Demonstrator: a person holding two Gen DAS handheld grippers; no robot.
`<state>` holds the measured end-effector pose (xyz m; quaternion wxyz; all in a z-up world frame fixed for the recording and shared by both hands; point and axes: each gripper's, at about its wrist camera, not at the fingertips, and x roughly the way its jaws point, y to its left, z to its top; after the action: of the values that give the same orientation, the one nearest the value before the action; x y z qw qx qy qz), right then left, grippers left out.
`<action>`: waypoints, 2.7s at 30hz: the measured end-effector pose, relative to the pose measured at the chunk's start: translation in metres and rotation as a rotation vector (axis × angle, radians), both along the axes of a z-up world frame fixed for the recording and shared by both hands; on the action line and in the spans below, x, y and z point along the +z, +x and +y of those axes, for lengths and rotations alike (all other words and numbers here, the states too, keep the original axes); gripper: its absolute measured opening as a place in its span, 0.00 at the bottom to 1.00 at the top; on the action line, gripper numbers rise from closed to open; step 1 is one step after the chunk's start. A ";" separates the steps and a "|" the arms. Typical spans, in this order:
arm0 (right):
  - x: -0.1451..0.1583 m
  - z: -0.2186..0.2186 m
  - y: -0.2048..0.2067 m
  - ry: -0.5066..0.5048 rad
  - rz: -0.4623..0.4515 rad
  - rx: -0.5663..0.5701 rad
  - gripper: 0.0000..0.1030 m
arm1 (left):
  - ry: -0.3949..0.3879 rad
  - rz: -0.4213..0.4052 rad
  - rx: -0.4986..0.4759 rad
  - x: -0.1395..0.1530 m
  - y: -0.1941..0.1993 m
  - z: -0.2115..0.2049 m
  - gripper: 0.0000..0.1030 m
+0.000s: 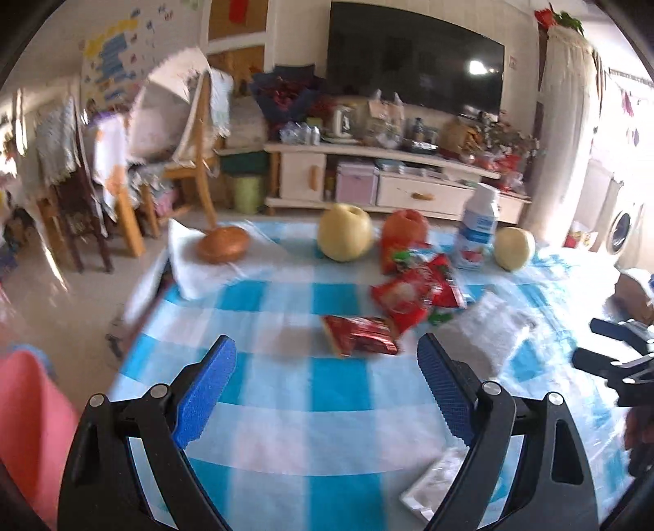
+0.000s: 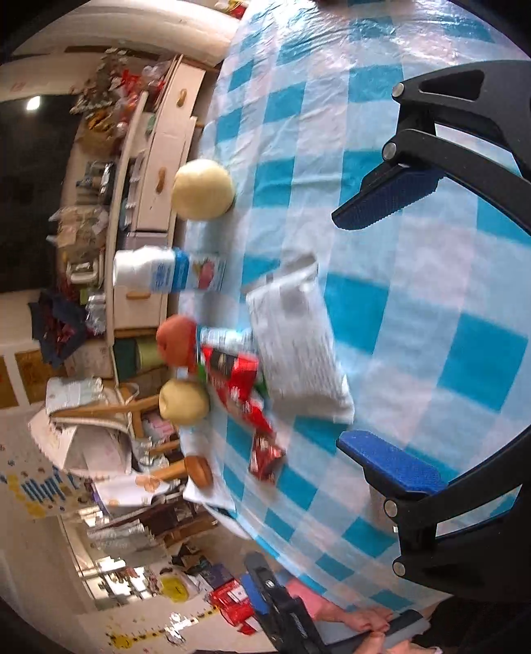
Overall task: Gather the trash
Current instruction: 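Close the left tool on the red snack wrappers beside the apple, then grasp a red wrapper with the left tool while the right tool grasps the blue-white wipes pack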
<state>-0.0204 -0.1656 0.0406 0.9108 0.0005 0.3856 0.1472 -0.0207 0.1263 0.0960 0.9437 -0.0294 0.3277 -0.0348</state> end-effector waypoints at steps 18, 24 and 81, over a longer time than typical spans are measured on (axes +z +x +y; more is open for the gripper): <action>0.004 -0.047 0.016 0.099 0.028 -0.073 0.96 | -0.144 0.257 0.013 -0.044 0.182 -0.126 0.87; 0.009 -0.051 0.015 0.133 0.011 -0.057 0.96 | -0.079 0.277 -0.021 -0.057 0.222 -0.134 0.87; -0.011 -0.017 0.012 0.177 0.135 0.062 0.96 | -0.037 0.299 0.109 -0.066 0.116 -0.044 0.84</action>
<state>-0.0080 -0.1827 0.0299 0.8742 0.0789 0.4314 0.2085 0.0955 0.0823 0.0305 0.8842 -0.0695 0.4616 0.0153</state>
